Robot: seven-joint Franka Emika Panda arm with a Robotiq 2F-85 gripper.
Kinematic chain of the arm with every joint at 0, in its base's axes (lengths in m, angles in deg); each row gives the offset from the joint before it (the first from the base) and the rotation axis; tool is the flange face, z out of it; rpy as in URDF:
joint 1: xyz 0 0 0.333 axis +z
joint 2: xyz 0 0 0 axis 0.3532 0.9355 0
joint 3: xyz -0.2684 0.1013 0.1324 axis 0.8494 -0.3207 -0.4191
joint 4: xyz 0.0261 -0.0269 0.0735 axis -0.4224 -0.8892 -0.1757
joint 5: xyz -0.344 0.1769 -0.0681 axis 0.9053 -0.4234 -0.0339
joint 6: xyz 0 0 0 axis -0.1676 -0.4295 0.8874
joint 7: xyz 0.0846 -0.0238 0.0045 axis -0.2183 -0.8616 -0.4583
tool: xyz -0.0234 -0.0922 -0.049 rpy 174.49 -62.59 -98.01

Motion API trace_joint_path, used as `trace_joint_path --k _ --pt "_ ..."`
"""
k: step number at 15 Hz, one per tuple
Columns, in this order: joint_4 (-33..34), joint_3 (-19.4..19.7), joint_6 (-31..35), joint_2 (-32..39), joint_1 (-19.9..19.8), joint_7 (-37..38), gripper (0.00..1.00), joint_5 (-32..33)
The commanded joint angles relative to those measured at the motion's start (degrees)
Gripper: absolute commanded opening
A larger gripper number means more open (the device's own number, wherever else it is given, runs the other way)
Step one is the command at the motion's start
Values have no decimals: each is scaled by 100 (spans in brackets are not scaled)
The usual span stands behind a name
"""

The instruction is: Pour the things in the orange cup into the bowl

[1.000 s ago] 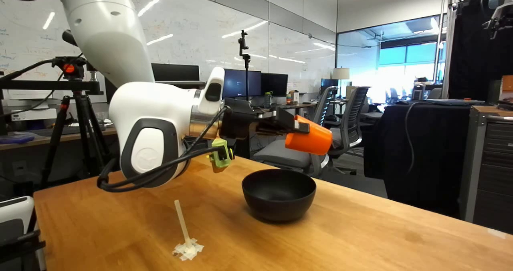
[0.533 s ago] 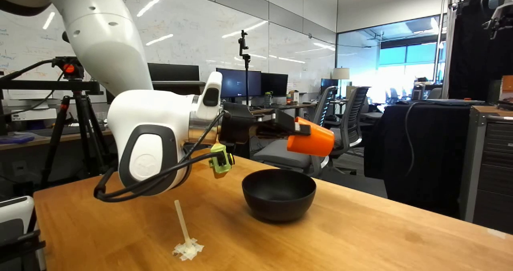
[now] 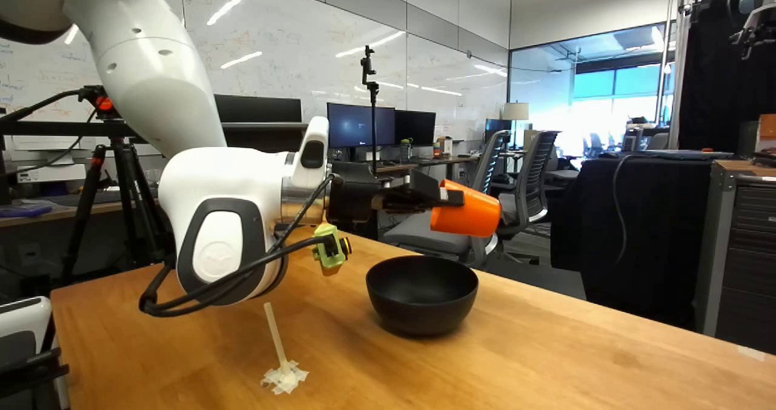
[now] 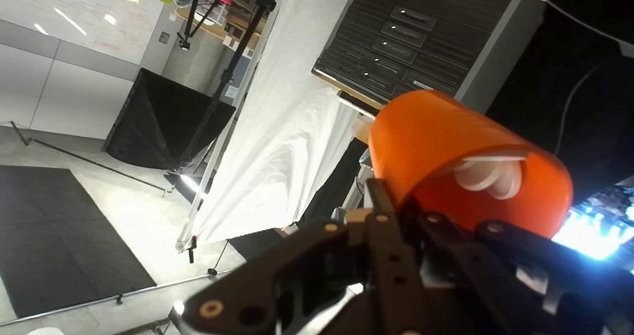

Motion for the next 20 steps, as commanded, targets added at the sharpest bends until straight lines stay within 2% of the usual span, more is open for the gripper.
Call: trace_joint_path --k 1,9,20 --pt "214 221 170 409 195 140 4 -308" --pt "364 348 167 757 342 220 4 -604" --pt "436 701 163 1259 767 450 4 -1084"
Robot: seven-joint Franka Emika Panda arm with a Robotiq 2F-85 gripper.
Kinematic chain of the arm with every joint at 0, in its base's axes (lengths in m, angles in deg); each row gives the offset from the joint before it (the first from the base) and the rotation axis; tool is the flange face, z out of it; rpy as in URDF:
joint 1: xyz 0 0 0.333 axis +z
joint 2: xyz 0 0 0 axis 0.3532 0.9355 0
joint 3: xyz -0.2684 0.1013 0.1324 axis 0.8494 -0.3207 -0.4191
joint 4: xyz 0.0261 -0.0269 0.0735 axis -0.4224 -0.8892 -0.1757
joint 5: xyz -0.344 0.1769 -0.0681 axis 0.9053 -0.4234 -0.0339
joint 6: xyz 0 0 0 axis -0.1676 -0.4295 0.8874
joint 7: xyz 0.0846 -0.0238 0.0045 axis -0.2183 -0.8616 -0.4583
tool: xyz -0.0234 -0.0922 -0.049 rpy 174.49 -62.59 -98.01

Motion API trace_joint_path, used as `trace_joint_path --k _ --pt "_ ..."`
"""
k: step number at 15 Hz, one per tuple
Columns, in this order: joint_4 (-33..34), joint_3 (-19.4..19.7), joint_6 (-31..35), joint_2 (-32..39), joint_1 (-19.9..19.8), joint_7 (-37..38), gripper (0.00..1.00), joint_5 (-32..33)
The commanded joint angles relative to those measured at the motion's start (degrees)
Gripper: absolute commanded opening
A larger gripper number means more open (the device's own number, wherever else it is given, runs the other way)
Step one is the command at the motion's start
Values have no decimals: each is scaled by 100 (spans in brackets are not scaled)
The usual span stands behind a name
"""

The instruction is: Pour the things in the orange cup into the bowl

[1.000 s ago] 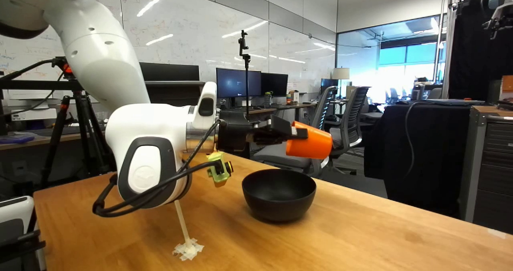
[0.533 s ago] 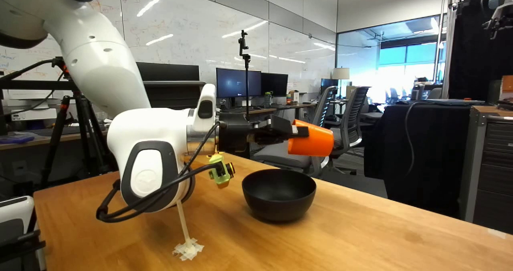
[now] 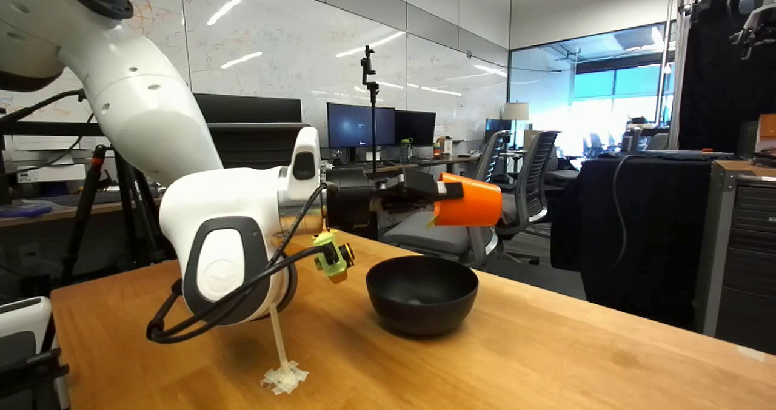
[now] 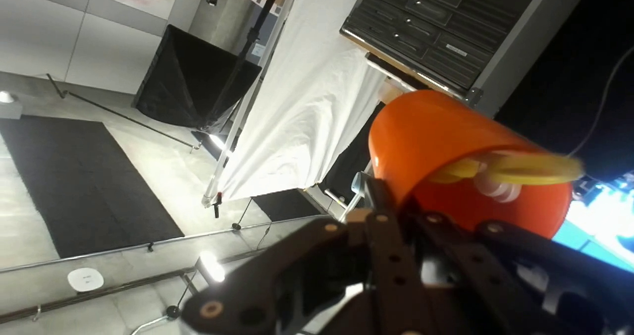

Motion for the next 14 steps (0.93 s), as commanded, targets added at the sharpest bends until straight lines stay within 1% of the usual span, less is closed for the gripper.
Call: trace_joint_path --k 1,10,14 --pt "167 210 163 348 172 117 4 -356" --pt "304 283 162 583 172 100 4 -594" --pt "386 245 161 647 133 23 4 -692"
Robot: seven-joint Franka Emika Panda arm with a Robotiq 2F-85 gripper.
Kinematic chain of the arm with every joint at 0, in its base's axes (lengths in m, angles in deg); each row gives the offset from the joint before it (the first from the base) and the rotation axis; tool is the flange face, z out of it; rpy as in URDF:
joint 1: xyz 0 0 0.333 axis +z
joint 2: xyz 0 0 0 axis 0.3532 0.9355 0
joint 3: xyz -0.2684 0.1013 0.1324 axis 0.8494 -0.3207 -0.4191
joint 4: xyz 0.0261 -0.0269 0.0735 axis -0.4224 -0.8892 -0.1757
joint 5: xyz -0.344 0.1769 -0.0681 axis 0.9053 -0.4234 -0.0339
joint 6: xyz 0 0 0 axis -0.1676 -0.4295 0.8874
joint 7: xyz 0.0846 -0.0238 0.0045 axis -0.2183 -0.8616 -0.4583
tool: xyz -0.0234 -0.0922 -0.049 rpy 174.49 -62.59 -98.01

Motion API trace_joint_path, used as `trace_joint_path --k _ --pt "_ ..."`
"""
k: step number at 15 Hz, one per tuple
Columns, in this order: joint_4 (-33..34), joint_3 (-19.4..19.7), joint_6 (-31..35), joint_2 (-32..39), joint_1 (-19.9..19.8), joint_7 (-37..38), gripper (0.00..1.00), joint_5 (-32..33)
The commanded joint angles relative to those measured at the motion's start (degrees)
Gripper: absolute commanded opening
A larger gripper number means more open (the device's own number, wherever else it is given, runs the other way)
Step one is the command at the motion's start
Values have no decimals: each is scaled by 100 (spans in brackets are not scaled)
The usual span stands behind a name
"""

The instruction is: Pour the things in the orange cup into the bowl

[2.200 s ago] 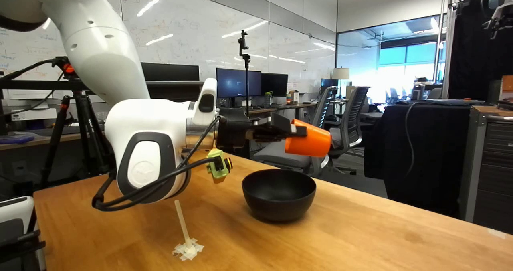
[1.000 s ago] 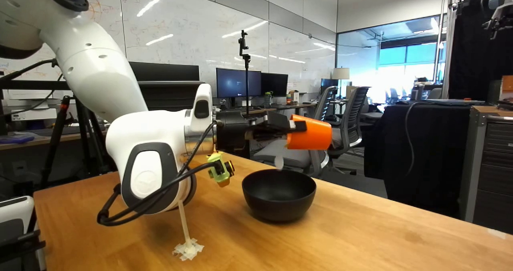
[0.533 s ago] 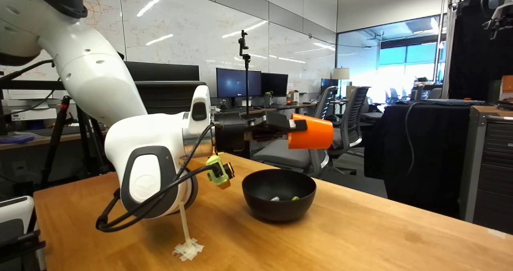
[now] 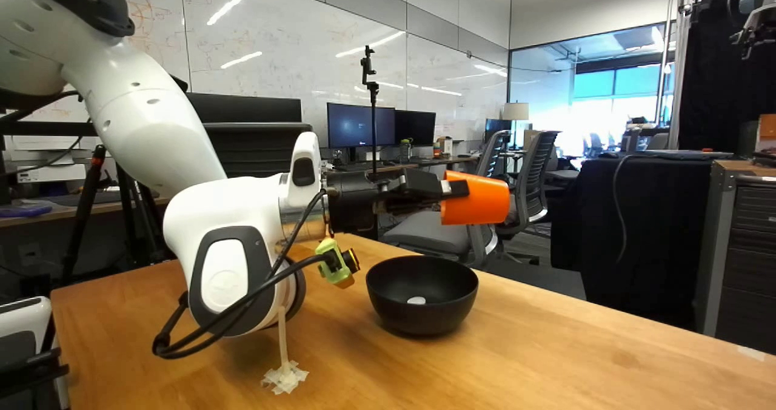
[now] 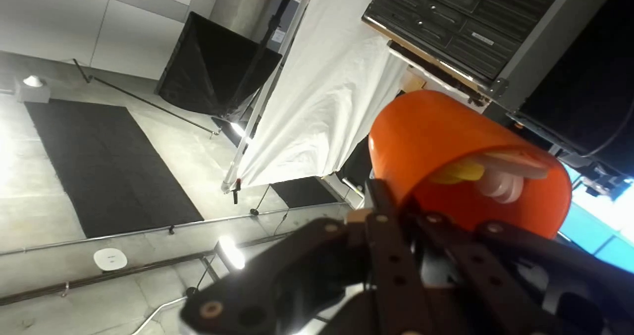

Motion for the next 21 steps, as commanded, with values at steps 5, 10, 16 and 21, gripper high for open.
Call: trace_joint_path --k 5,10,16,21 --pt "322 101 161 419 54 -50 4 -360" --pt "406 144 160 575 118 -63 4 -501" --pt "469 244 142 735 251 -91 4 -678" --pt "536 339 141 905 322 -110 4 -809"
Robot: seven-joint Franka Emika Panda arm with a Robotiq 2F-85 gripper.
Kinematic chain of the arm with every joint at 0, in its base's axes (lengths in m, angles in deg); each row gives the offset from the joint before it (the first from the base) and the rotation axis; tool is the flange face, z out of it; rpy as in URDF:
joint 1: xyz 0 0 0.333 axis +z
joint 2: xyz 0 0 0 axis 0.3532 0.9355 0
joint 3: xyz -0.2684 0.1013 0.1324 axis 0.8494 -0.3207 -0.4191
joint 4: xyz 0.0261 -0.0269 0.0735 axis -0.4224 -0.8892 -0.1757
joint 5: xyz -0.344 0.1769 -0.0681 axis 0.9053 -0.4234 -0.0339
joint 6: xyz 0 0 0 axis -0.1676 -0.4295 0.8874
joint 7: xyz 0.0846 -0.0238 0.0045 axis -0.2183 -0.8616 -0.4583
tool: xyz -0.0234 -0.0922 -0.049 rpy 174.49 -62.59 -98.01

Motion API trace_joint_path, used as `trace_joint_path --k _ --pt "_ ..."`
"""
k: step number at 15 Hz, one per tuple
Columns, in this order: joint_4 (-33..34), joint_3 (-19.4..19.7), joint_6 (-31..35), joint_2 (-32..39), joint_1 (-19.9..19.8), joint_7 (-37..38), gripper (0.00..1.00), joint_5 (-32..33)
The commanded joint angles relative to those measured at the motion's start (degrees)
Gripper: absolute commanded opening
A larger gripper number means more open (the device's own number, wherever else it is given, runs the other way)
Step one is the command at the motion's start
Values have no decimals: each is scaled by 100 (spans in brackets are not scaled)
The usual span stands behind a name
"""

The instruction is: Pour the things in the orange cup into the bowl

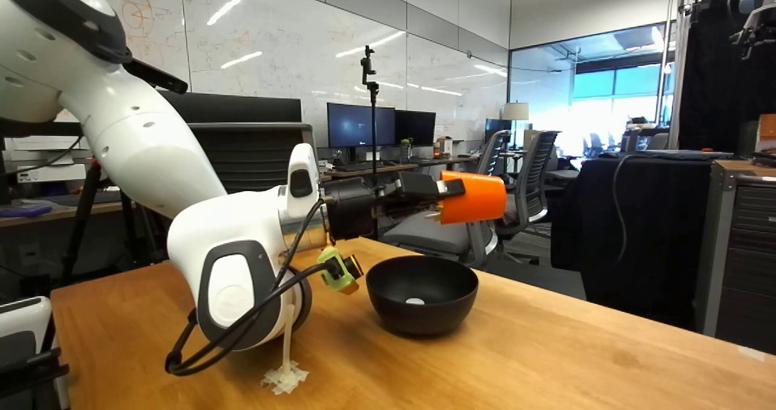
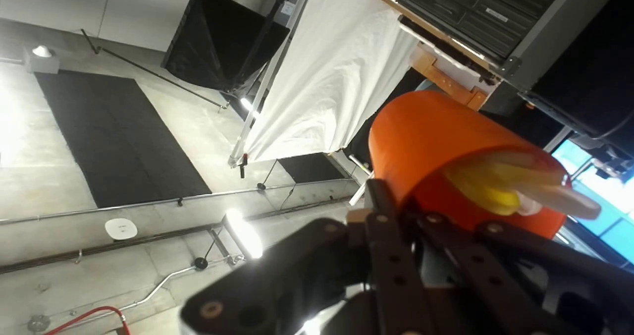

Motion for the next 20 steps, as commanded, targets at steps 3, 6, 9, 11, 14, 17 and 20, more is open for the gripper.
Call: trace_joint_path --k 3,6,9,11,14,17,20 --pt "219 239 140 394 159 -116 4 -372" --pt "228 270 139 447 196 -157 4 -445" --pt "241 292 140 489 209 -188 4 -475" --pt "253 323 140 534 229 -197 4 -507" --pt "250 353 139 564 264 -211 4 -555" --pt "265 401 138 636 299 -231 4 -624" --pt "305 455 138 730 320 -261 4 -683"
